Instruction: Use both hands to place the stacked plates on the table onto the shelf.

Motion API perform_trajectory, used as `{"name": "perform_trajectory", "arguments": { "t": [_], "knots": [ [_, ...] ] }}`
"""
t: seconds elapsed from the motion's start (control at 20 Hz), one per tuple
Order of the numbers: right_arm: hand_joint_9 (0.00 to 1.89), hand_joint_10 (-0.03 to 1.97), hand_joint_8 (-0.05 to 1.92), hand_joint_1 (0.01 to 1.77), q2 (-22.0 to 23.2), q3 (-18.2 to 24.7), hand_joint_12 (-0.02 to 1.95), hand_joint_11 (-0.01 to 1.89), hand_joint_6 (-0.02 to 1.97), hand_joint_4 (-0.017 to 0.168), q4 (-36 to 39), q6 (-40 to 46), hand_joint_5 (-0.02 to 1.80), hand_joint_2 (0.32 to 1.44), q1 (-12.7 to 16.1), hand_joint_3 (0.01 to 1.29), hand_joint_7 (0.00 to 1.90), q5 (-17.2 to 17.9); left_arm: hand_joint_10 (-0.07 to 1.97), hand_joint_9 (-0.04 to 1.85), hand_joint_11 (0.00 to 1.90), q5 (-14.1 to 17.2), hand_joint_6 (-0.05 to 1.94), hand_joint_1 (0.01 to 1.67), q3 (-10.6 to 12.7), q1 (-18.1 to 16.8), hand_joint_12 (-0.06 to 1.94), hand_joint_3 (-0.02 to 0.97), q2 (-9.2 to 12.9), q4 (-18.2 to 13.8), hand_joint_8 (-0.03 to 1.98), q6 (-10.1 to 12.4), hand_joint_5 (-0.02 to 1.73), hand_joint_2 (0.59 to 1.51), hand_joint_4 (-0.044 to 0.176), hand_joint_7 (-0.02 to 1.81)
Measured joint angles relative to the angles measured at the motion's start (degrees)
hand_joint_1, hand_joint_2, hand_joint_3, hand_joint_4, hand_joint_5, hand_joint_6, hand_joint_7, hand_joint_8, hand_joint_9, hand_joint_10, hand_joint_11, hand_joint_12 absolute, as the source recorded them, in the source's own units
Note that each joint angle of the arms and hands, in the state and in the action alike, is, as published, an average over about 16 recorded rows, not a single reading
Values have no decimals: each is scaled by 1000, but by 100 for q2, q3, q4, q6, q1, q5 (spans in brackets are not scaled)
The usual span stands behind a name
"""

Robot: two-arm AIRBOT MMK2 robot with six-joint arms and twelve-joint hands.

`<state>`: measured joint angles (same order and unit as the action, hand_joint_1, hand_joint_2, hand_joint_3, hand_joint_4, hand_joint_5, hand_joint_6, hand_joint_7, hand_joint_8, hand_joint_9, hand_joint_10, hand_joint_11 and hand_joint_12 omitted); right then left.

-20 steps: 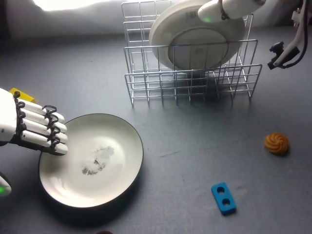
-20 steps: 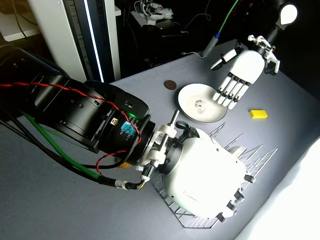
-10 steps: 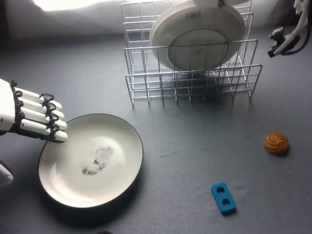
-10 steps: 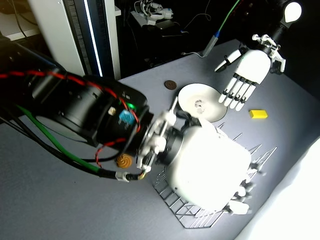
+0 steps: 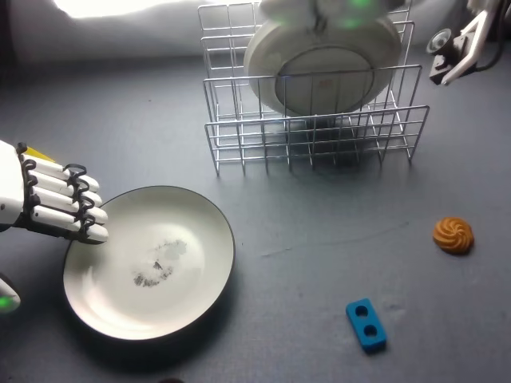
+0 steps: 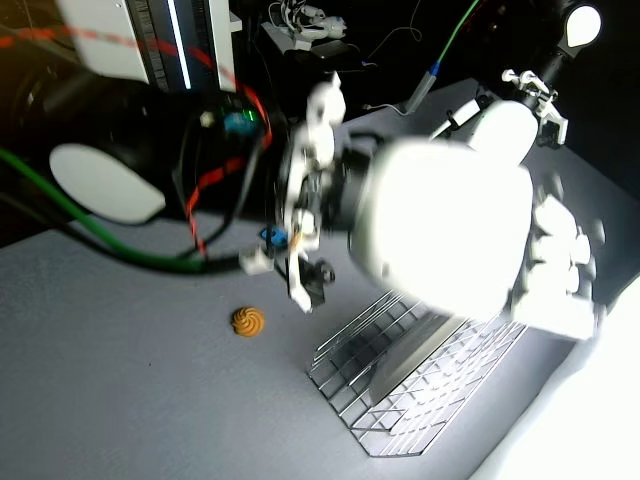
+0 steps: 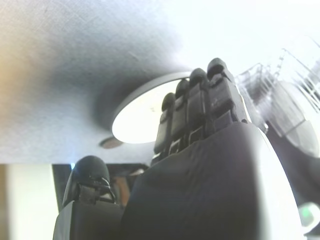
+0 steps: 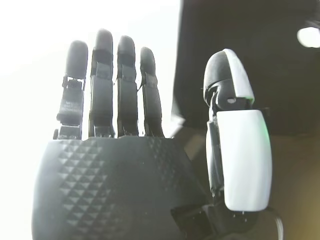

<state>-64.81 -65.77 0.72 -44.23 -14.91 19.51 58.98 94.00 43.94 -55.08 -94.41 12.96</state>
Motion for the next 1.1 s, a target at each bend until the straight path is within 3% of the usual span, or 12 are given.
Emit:
{"name": "perform_trajectory", "arguments": {
  "t": [0.25, 0.55, 0.8, 1.1],
  "knots": [
    [324, 76, 10, 814, 141, 737, 933, 26, 33, 1, 268, -1107, 319, 1085, -35, 11, 348, 22, 7, 74, 26, -46, 20, 16, -11, 164, 8, 12, -17, 48, -9, 0, 82, 1187, 3, 54],
    [152, 27, 11, 951, 206, 1368, 497, 13, 33, 2, 288, -2371, 146, 983, -273, 11, 156, -145, 24, 83, 28, -168, 10, 16, -49, 373, 9, 12, -34, 63, -13, 8, 79, 1184, 2, 22],
    [36, 9, 11, 1049, 152, 1592, 196, 13, 32, 2, 273, -3029, 35, 901, -571, 11, 32, -332, 42, 91, 24, -288, -2, 15, -101, 541, 15, 12, -36, 56, -16, 22, 68, 1185, 2, 3],
    [15, 9, 11, 1053, -105, 1566, 129, 12, 32, 2, 193, -3414, 12, 875, -956, 11, 11, -451, 55, 96, 20, -395, -17, 15, -165, 657, 22, 12, -26, 31, -18, 42, 61, 1185, 2, -6]
  ]
}}
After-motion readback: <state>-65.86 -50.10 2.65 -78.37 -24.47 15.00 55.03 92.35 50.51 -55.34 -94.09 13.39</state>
